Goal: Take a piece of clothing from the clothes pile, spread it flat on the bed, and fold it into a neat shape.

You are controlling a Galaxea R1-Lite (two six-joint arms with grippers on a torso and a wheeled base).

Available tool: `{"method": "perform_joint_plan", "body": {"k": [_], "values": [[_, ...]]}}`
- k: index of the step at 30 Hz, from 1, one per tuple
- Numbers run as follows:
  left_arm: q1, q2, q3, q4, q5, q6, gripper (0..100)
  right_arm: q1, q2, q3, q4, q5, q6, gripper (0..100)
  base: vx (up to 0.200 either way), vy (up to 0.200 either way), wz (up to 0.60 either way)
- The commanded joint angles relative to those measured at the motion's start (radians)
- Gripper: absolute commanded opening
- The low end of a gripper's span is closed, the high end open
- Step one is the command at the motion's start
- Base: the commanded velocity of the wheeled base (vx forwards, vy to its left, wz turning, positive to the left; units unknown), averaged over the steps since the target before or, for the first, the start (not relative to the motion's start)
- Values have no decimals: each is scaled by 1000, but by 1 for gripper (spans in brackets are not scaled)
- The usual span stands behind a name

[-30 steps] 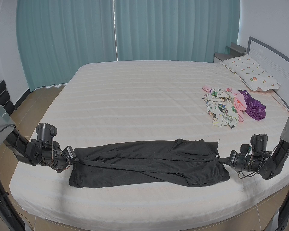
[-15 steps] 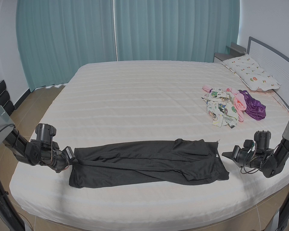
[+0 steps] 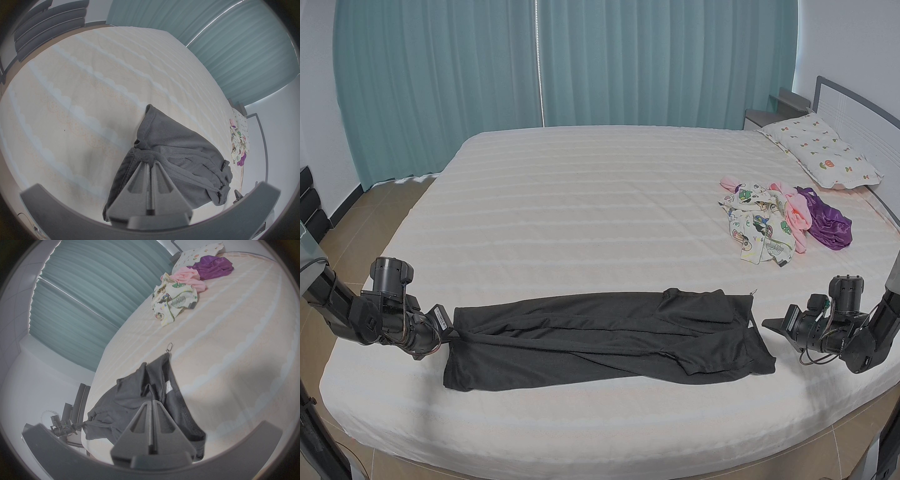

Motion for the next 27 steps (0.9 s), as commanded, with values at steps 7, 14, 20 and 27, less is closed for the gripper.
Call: {"method": "perform_joint_plan", "body": {"k": [7, 14, 20, 27], "values": [[-5, 4, 5, -1, -1, -1, 0, 26, 24, -6, -6, 48, -2, 100, 0, 0, 0], [-5, 4, 5, -1, -1, -1, 0, 47, 75, -43, 0, 55, 1, 100, 0, 0, 0], [-5, 4, 6, -1, -1, -1, 0, 93, 129, -72, -9, 54, 2, 100, 0, 0, 0], [-5, 7, 6, -1, -1, -1, 0, 91, 138, -86, -9, 43, -1, 0, 0, 0, 0]]}}
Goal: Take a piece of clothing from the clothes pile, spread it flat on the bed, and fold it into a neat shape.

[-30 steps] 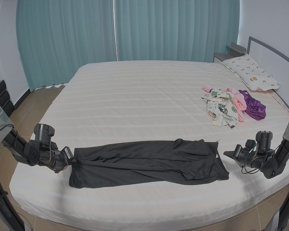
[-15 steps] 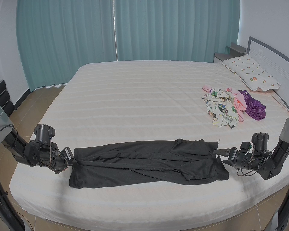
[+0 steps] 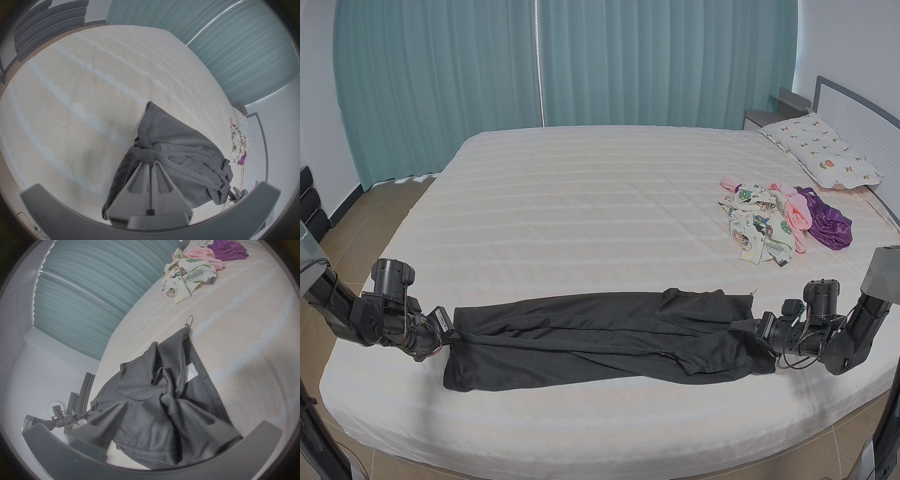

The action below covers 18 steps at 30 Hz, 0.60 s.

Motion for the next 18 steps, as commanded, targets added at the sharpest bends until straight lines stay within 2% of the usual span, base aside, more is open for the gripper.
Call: {"method": "perform_joint_plan", "body": {"k": [1, 7, 13, 18], "values": [[0, 3, 0, 0, 0, -1, 0, -1, 14, -3, 0, -1, -2, 0, 0, 0, 0], [0, 4, 0, 0, 0, -1, 0, -14, 8, 2, -5, -2, 3, 0, 0, 0, 0], [0, 4, 0, 0, 0, -1, 0, -38, -6, 20, -89, -4, 9, 0, 0, 0, 0], [0, 9, 0, -1, 0, -1, 0, -52, -8, 20, -103, -6, 11, 0, 0, 0, 0]]}}
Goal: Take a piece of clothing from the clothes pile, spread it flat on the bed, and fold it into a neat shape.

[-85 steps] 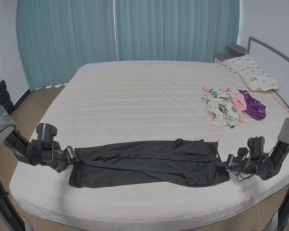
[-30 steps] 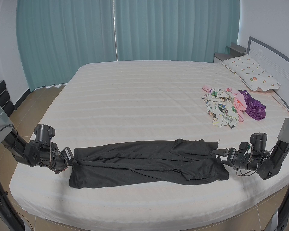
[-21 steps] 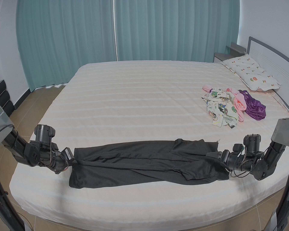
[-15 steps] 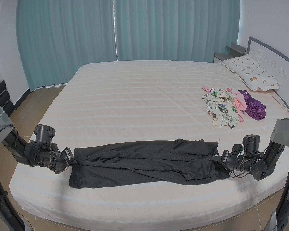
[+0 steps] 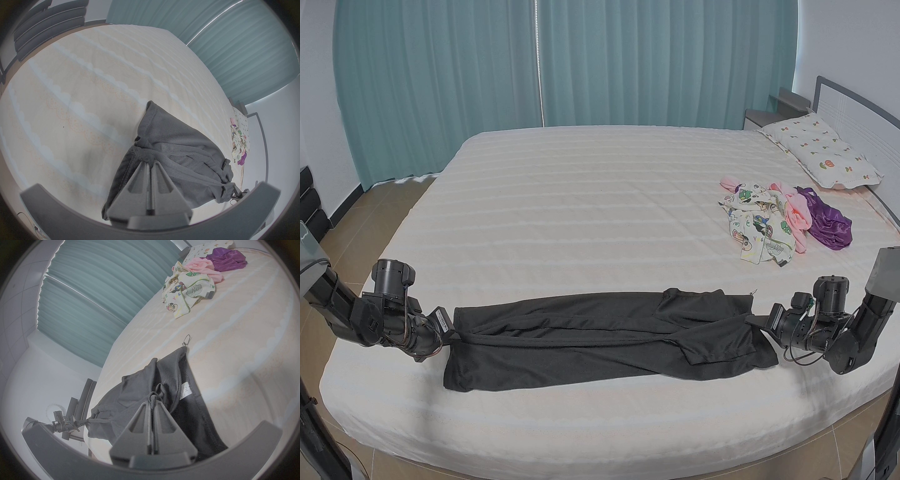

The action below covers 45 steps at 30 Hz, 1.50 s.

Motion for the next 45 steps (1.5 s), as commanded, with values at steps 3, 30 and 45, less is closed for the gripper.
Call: {"method": "perform_joint_plan", "body": {"k": [3, 30, 45], "values": [[0, 10, -2, -1, 0, 0, 0, -9, 2, -1, -4, -9, -1, 0, 0, 0, 0], [-1, 75, -35, -15, -11, -86, 0, 14, 115, -13, -145, -111, 47, 0, 0, 0, 0], [37, 24, -61, -13, -5, -98, 100, -4, 75, -9, -150, -113, 65, 100, 0, 0, 0]]}}
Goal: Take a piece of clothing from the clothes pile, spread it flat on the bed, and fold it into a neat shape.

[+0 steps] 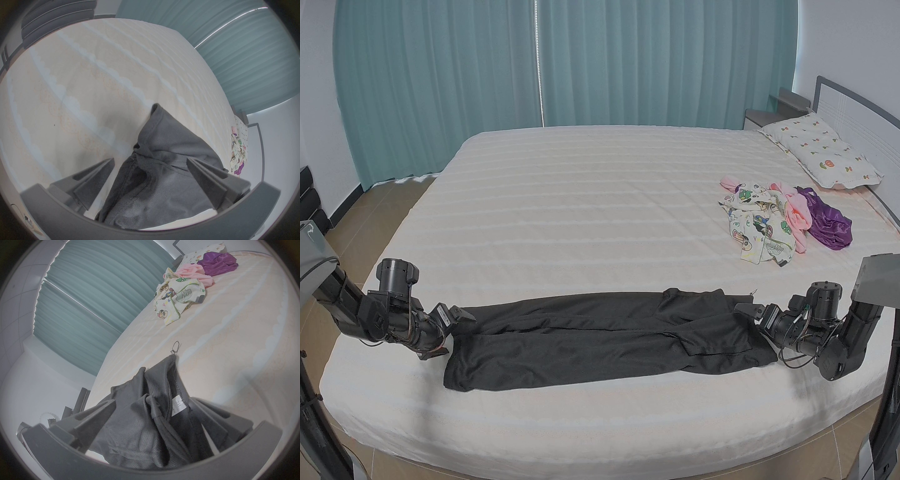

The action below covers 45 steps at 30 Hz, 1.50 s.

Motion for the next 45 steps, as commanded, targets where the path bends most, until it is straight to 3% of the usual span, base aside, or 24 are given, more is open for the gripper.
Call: {"method": "perform_joint_plan", "body": {"k": [1, 9, 15, 24, 25, 34, 40, 45], "values": [[33, -40, -22, -1, 2, -16, 100, -16, -30, -1, -1, 0, 27, 100, 0, 0, 0], [32, 16, -118, 1, 11, -65, 100, -28, -35, -5, 0, -14, 73, 100, 0, 0, 0], [-5, 55, -110, 2, 63, -59, 100, -30, -35, -5, 0, -12, 73, 100, 0, 0, 0], [-22, 105, -107, -1, 66, -51, 100, -18, -36, -7, 8, -12, 73, 100, 0, 0, 0], [-20, 105, -108, -1, 66, -53, 0, -15, -38, -5, 7, -12, 75, 100, 0, 0, 0], [-13, 72, -111, -3, 80, -74, 0, 15, -47, -58, 31, -27, 66, 100, 0, 0, 0], [-14, 49, -111, -3, 82, -100, 0, 25, -52, -151, 188, -27, 61, 100, 0, 0, 0], [-13, 49, -114, -3, 82, -100, 0, 53, -21, -196, 217, -27, 60, 100, 0, 0, 0]]}}
